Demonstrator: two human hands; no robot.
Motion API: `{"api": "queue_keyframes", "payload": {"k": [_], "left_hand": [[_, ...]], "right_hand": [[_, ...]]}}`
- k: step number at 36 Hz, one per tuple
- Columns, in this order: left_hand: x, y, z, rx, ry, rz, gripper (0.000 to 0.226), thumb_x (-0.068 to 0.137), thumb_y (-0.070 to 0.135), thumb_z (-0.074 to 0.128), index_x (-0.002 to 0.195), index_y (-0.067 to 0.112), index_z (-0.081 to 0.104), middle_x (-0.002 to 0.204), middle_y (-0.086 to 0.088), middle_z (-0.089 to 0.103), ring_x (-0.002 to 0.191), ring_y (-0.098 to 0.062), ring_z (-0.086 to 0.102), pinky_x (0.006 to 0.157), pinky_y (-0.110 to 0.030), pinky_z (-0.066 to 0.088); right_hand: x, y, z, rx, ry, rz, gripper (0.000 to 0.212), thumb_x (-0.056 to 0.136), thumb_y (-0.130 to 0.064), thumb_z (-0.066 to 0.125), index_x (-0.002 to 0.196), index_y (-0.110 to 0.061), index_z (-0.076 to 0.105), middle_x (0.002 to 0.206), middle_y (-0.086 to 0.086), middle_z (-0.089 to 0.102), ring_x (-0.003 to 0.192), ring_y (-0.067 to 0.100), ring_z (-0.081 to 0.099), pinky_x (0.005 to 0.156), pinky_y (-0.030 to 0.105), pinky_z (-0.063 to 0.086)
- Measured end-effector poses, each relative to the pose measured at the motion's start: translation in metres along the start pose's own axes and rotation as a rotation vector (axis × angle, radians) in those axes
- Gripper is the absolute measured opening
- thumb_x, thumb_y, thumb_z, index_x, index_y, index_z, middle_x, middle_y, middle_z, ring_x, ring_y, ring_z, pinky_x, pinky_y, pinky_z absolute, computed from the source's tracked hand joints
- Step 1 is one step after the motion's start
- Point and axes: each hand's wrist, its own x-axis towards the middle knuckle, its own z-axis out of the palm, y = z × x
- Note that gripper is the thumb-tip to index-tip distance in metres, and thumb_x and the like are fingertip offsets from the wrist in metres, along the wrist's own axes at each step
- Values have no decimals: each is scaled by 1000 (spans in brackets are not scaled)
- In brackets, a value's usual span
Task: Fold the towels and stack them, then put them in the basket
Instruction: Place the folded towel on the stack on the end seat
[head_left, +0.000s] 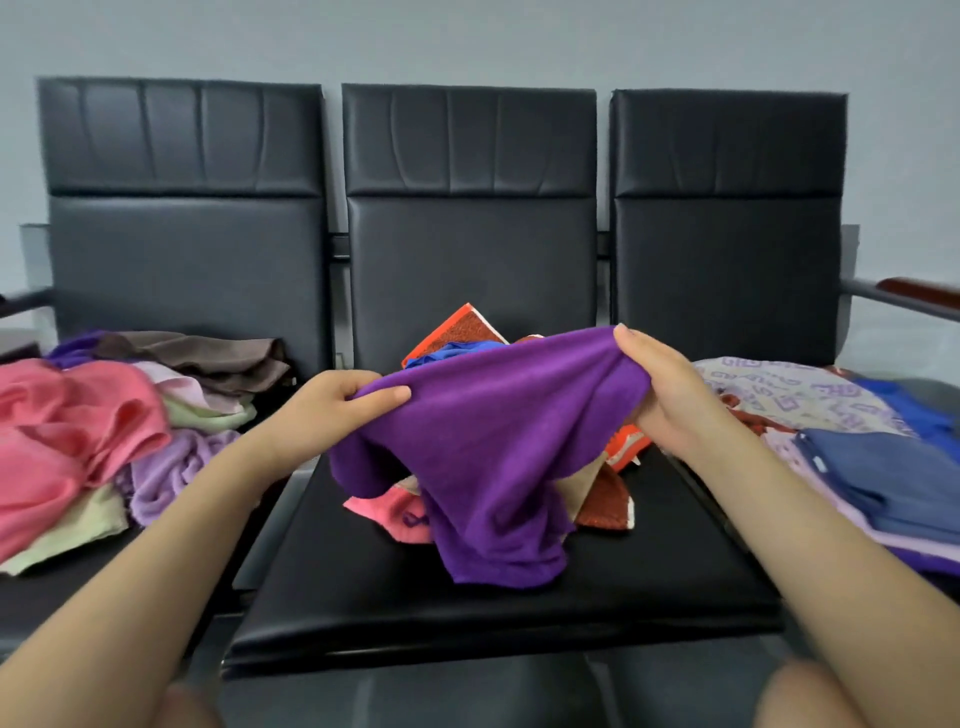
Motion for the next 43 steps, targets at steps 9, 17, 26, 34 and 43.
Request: {"api": "queue_keyframes", "payload": {"k": [9, 17, 26, 34, 43], "left_hand": [[-23, 52, 2, -555, 94, 3, 23, 94, 32, 53, 92, 15, 69, 83, 0, 74, 75, -9, 68, 68, -19, 54], [-22, 88, 1, -939, 127, -59, 37, 90, 47, 56, 74, 17, 72, 74, 0, 68, 65, -12, 67, 68, -21, 55], [14, 38, 13, -290, 312, -68, 33, 93, 43, 57, 82, 12, 60, 75, -3, 60, 71, -16, 55, 63, -24, 43], [52, -32, 23, 101, 250, -143, 15, 91, 28, 65, 78, 21, 60, 75, 2, 60, 71, -13, 54, 66, -27, 43], [86, -74, 30, -337, 377, -288, 6, 87, 20, 70, 82, 16, 67, 77, -2, 65, 70, -15, 57, 64, -28, 47]], "right_hand": [[-21, -42, 16, 221, 119, 49, 31, 78, -37, 76, 70, -14, 58, 71, 6, 51, 80, 19, 56, 78, 28, 56], [-39, -73, 38, 225, 182, -6, 29, 94, -35, 59, 103, -10, 68, 103, 8, 72, 97, 21, 68, 87, 32, 54], [-1, -31, 6, 134, 230, 82, 17, 93, -26, 63, 90, -10, 69, 80, 3, 72, 73, 16, 68, 76, 30, 54], [47, 29, -42, -314, 320, 152, 29, 76, -23, 79, 99, -8, 70, 101, 13, 71, 92, 26, 67, 90, 42, 54], [84, 73, -64, -299, 384, 200, 15, 85, -14, 71, 99, -15, 65, 98, 8, 68, 91, 24, 65, 91, 42, 53]]}}
